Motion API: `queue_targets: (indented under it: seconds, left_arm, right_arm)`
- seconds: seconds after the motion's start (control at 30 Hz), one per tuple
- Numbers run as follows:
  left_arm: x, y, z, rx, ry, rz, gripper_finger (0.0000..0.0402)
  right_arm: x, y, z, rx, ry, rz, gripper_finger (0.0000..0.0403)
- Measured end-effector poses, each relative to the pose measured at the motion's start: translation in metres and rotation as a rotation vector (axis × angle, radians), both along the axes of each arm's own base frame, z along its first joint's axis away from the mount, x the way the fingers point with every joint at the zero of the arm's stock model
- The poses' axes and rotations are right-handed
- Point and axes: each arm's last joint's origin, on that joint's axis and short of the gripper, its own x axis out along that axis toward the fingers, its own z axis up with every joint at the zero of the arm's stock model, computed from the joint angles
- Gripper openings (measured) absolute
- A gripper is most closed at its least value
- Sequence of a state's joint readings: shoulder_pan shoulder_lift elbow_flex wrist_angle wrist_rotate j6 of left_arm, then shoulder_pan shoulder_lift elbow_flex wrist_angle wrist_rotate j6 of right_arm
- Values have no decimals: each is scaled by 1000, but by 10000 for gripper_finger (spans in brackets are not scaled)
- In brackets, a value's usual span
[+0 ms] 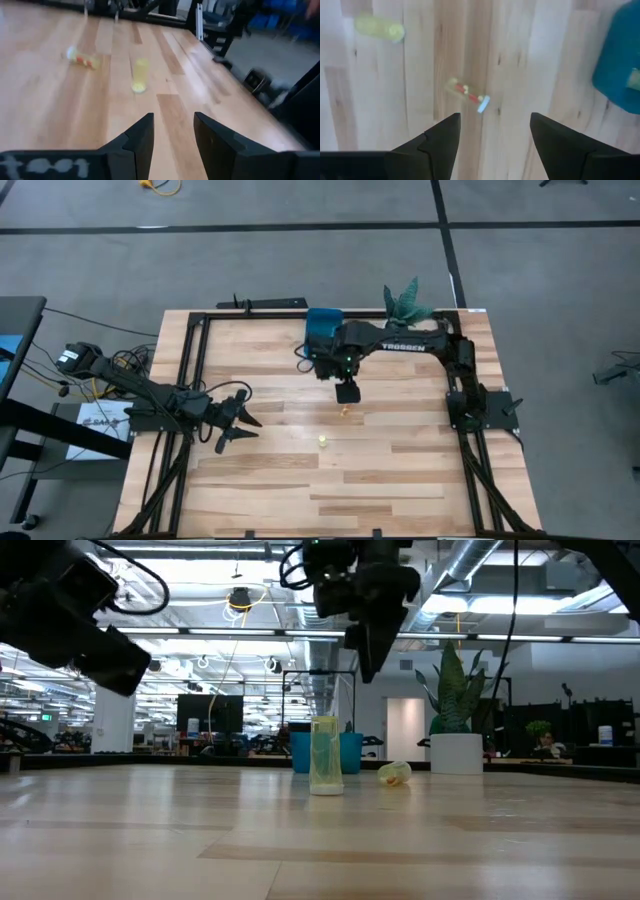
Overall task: Pick and place pill bottles into a basket
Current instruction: Put the top yellow pill bottle into the blue container
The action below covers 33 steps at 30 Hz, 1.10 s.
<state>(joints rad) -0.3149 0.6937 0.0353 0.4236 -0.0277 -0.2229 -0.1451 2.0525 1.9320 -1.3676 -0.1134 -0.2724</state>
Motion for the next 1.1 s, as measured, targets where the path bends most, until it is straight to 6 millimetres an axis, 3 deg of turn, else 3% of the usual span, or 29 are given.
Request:
queue_targets:
  seconds: [0.17, 0.37, 0.6, 0.77, 0.93, 1.1]
  left_arm:
    - [1, 0, 3, -106, -7, 45, 128]
    - [3, 3, 17, -21, -178, 134, 128]
    - [3, 3, 27, 12, -288, 143, 128]
    - [3, 3, 26, -144, -250, 170, 128]
    - [4, 6, 23, -181, -211, 271, 128]
    - [3, 6, 13, -169, -114, 258, 128]
  right_arm:
    - [-5, 2, -13, 112, 20, 42, 235]
    - [-22, -18, -21, 335, -90, -1, 235]
    - [-52, -36, -30, 308, -200, -28, 235]
    - [-67, -43, -29, 303, -249, -100, 235]
    - [-66, -35, -30, 297, -313, -94, 235]
    - [-60, -23, -31, 260, -320, -56, 235]
